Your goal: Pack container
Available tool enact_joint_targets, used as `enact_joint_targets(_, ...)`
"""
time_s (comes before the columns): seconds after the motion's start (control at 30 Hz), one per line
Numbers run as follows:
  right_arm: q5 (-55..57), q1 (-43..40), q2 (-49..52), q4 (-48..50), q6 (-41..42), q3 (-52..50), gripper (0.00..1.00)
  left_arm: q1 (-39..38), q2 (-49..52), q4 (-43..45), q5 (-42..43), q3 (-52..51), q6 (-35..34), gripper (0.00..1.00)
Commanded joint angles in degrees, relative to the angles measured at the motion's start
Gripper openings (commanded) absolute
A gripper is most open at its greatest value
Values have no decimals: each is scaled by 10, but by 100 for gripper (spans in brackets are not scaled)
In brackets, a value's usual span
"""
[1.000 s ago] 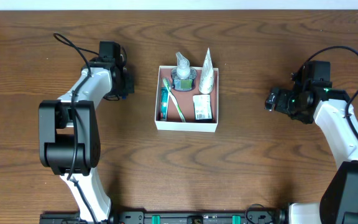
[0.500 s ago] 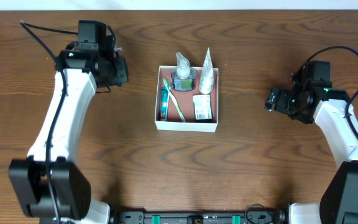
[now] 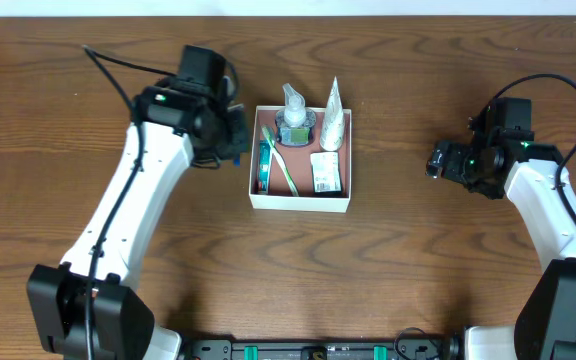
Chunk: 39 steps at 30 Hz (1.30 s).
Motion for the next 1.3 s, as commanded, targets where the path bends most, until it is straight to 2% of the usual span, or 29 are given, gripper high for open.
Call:
enact_joint_targets(0.0, 2, -1, 3, 0, -8, -2, 99, -27, -3, -1, 7, 0, -28, 6)
enact_joint_targets(0.2, 2, -1, 3, 0, -8, -2, 99, -63, 1, 10, 6, -7, -35, 6)
enact_joint_targets(0.5, 2, -1, 3, 0, -8, -2, 99, -67, 1, 68, 7, -55, -49, 7)
enact_joint_targets(0.63, 2, -1, 3, 0, -8, -2, 99, -67, 1, 71, 7, -55, -49, 33)
enact_joint_targets(0.7, 2, -1, 3, 0, -8, -2, 99, -67, 1, 73, 7, -55, -49, 39)
enact_joint_targets(1.03, 2, -1, 3, 0, -8, -2, 99, -66, -1, 72, 7, -54, -49, 41)
enact_joint_targets(1.17, 2, -1, 3, 0, -8, -2, 99, -62, -27, 68, 7, -44, -21, 41)
enact_joint_targets(1.27, 2, -1, 3, 0, -8, -2, 99, -55, -71, 66, 7, -40, -7, 51)
